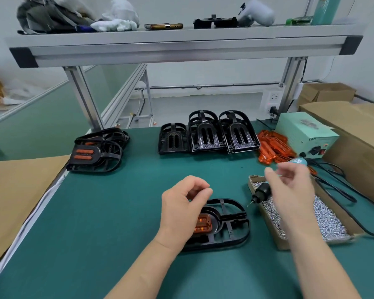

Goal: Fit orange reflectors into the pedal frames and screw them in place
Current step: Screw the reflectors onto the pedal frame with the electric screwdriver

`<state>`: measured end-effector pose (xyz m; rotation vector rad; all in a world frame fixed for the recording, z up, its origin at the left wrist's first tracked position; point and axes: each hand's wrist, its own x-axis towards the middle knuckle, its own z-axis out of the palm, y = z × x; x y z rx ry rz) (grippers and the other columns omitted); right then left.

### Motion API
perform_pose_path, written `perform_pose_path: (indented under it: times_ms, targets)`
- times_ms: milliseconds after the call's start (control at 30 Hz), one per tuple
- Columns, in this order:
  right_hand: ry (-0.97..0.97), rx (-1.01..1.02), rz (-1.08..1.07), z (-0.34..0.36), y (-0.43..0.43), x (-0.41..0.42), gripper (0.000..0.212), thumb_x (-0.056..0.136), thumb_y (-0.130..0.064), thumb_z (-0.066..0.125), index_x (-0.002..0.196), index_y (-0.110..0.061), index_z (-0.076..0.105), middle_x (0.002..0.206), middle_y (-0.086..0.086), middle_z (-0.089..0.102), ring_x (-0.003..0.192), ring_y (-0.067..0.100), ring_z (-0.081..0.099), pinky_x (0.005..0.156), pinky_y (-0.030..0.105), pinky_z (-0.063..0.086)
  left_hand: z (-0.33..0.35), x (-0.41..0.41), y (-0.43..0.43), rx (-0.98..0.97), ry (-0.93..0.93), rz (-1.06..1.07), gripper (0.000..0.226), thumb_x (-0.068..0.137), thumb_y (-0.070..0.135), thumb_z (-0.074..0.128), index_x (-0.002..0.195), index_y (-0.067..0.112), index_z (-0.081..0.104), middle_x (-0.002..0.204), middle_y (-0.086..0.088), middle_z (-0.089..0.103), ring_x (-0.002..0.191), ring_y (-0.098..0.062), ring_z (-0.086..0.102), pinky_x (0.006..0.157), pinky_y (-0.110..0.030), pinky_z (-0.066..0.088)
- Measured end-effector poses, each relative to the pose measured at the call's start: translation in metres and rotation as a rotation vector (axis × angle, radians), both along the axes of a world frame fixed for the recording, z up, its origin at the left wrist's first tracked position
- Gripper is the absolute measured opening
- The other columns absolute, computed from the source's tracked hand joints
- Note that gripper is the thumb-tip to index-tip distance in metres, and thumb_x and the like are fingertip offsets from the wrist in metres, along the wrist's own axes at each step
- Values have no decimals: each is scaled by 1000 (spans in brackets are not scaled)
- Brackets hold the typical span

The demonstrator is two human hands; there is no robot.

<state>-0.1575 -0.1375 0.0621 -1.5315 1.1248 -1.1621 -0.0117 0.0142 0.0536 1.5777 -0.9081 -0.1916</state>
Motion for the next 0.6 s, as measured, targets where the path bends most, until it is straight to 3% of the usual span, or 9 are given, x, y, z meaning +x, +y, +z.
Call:
perform_pose_path:
  times_ms: [67, 133, 167, 233, 300, 433, 533, 600]
  targets:
    - [88, 15, -110, -10, -23, -12, 40, 88, -39, 73, 113, -22, 47, 119, 9, 55, 91, 8, 58, 90, 40, 49, -1, 3, 2, 1, 63, -21, 26, 81, 4, 76, 75, 28, 69, 72, 10, 69, 69, -5, 62, 71, -15, 49]
    - [113, 141, -124, -16, -40, -18, 50, 87, -46, 71, 116, -18, 41, 114, 13, 59, 93, 20, 64, 83, 47, 52, -3, 5, 4, 8, 110, -37, 26, 81, 5, 77, 74, 29, 70, 72, 8, 70, 69, -6, 62, 70, -16, 50]
    - [84, 224, -112, -19, -47, -18, 53, 87, -47, 70, 118, -15, 39, 109, 14, 62, 86, 23, 69, 71, 45, 54, -4, 6, 4, 13, 142, -45, 26, 81, 5, 77, 74, 29, 71, 73, 7, 71, 69, -6, 62, 70, -17, 50]
    - [-28, 368, -82, -23, -56, -16, 58, 89, -44, 71, 123, -7, 42, 100, 18, 65, 60, 18, 67, 44, 31, 43, -6, 6, 5, 17, 221, -65, 25, 81, 4, 78, 76, 28, 75, 75, 5, 73, 70, -7, 64, 70, -17, 51]
    - [-127, 456, -69, -23, -61, -12, 56, 89, -40, 74, 122, -2, 48, 91, 18, 64, 44, 11, 56, 34, 21, 33, -8, 6, 6, 16, 292, -83, 22, 81, 4, 78, 78, 26, 77, 75, 1, 74, 69, -8, 66, 69, -18, 52]
    - [-212, 531, -75, -16, -60, -6, 43, 85, -36, 79, 106, -4, 57, 83, 13, 62, 45, 11, 47, 34, 20, 32, -8, 8, 6, 11, 405, -105, 19, 82, 3, 77, 82, 22, 78, 77, -4, 75, 72, -14, 71, 68, -18, 53]
    - [-359, 553, -55, -12, -53, -2, 36, 89, -30, 76, 108, -6, 56, 83, 12, 65, 56, 16, 60, 39, 20, 41, -8, 9, 7, 16, 457, -125, 21, 84, 2, 74, 84, 22, 78, 83, -7, 76, 78, -19, 74, 70, -18, 53]
    - [-504, 553, -25, -8, -48, 1, 30, 92, -24, 72, 109, -8, 53, 83, 11, 62, 54, 13, 64, 38, 19, 45, -9, 9, 7, 23, 473, -121, 21, 85, 1, 73, 82, 21, 78, 83, -9, 76, 79, -20, 75, 68, -18, 53]
